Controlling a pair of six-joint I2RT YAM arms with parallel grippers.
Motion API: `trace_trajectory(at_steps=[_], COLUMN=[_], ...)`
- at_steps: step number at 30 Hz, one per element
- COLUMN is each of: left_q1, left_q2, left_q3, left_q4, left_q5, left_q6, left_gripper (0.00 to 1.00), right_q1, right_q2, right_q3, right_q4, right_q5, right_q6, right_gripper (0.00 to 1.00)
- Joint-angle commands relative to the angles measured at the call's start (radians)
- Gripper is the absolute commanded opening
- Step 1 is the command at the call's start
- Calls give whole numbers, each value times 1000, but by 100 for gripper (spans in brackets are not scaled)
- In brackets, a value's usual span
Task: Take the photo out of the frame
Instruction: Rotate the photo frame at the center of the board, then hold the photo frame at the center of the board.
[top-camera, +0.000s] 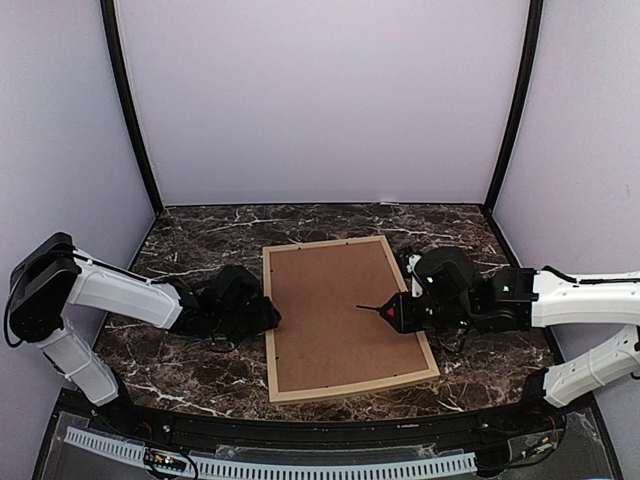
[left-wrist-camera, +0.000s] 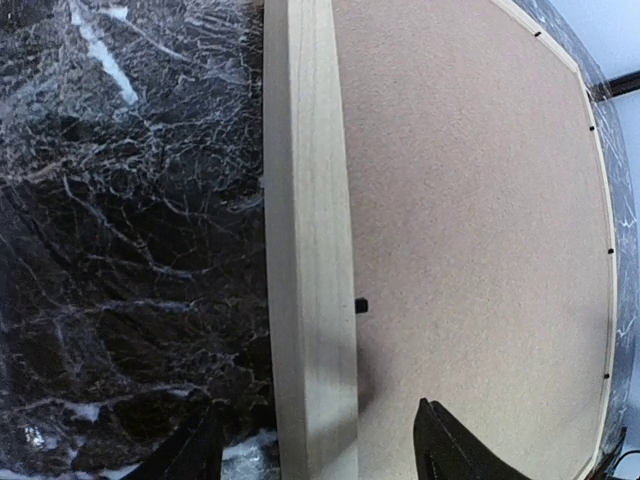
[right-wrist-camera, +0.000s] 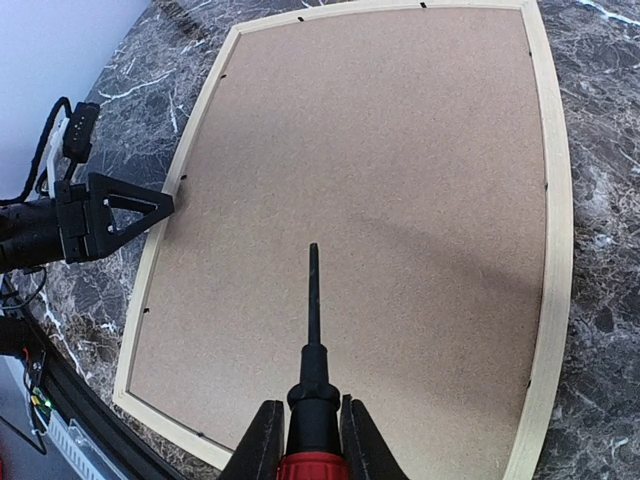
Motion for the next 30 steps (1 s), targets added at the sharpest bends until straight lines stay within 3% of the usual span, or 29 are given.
trace_trajectory(at_steps=[1,7,15,22,30], left_q1=[-3,-3,-1,-2,-1], left_q2=[-118,-308,-429,-385,-328], left_q3=[3,-58,-177,-240,-243], left_q4=[-132,-216,-248,-203,-90], left_q5=[28,104,205,315,413], left_q6=[245,385,437,417,420], left_gripper=[67,65,60,49,47], right_q1=[-3,-3,0,18,60], right_q2=[-32,-24,-12,-7,30], right_q3=[-9,-13,-42,-65,-70], right_q4=[17,56,170,236,274], right_q5=[8,-39,-177,-276,-298], right_q6=[6,-8,-33,-54,-67], right_gripper=[0,0,0,0,0])
